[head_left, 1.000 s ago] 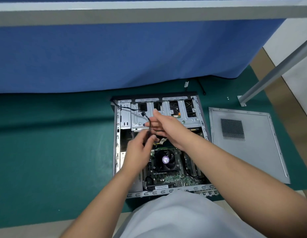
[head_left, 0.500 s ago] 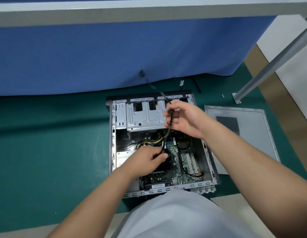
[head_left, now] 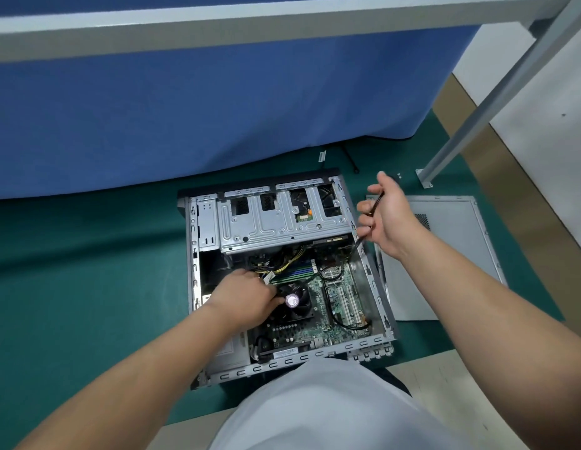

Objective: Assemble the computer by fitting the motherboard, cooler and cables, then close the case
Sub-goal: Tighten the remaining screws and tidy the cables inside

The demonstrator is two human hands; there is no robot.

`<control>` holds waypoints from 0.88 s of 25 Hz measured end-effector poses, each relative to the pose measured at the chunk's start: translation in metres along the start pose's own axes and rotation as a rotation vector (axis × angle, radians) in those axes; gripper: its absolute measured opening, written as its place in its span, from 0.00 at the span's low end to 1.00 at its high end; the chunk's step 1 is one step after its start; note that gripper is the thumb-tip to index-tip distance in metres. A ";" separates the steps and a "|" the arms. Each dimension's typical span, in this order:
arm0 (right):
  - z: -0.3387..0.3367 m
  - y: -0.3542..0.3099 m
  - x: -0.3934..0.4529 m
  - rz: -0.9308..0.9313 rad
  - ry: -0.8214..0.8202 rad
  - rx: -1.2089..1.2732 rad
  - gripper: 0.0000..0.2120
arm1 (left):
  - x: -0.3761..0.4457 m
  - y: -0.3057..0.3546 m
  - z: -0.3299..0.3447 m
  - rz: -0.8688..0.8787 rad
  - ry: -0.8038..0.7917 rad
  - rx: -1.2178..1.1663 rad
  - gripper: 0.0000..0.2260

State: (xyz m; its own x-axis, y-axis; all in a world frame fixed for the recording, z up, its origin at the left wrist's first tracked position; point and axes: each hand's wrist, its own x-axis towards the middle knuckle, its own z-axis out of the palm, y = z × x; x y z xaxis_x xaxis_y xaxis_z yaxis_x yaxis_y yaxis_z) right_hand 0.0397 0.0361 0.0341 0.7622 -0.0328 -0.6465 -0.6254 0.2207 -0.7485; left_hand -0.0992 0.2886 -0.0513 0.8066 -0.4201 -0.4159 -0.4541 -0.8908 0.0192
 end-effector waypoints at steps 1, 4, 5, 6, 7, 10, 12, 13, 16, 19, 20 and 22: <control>-0.003 0.002 -0.001 -0.025 0.015 -0.024 0.20 | 0.001 0.001 -0.002 -0.010 -0.038 0.008 0.27; -0.009 0.017 -0.004 -0.073 -0.041 -0.126 0.25 | 0.000 0.006 -0.006 0.016 -0.179 0.021 0.36; -0.010 0.022 -0.004 -0.083 -0.076 -0.145 0.24 | -0.001 0.008 -0.007 0.028 -0.231 0.027 0.38; -0.010 0.028 -0.005 -0.089 -0.111 -0.162 0.23 | -0.001 0.011 -0.008 0.036 -0.289 0.029 0.41; -0.011 0.033 -0.006 -0.089 -0.139 -0.186 0.21 | 0.000 0.012 -0.010 0.039 -0.352 0.013 0.44; -0.012 0.047 -0.012 -0.105 -0.172 -0.369 0.17 | 0.008 0.007 -0.019 -0.011 -0.445 -0.249 0.48; -0.010 0.056 -0.018 -0.125 -0.196 -0.485 0.13 | 0.016 0.001 -0.025 -0.085 -0.371 -0.413 0.39; -0.008 0.059 -0.022 -0.124 -0.222 -0.501 0.11 | 0.019 0.000 -0.026 -0.120 -0.310 -0.409 0.32; -0.004 0.064 -0.030 -0.081 -0.264 -0.485 0.07 | 0.025 0.006 -0.019 -0.212 -0.191 -0.285 0.20; -0.011 0.067 -0.036 -0.018 -0.294 -0.574 0.08 | 0.024 0.013 -0.011 -0.277 -0.173 -0.264 0.18; -0.014 0.070 -0.038 0.009 -0.306 -0.612 0.09 | 0.024 0.014 -0.008 -0.275 -0.156 -0.263 0.18; -0.018 0.074 -0.039 0.053 -0.306 -0.648 0.10 | 0.022 0.016 -0.004 -0.263 -0.122 -0.252 0.19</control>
State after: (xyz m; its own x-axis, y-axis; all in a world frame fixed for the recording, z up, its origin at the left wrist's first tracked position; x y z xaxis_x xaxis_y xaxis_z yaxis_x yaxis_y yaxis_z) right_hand -0.0391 0.0362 0.0013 0.6814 0.2575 -0.6852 -0.5640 -0.4119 -0.7157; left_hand -0.0866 0.2645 -0.0563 0.8254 -0.1610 -0.5411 -0.1177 -0.9865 0.1140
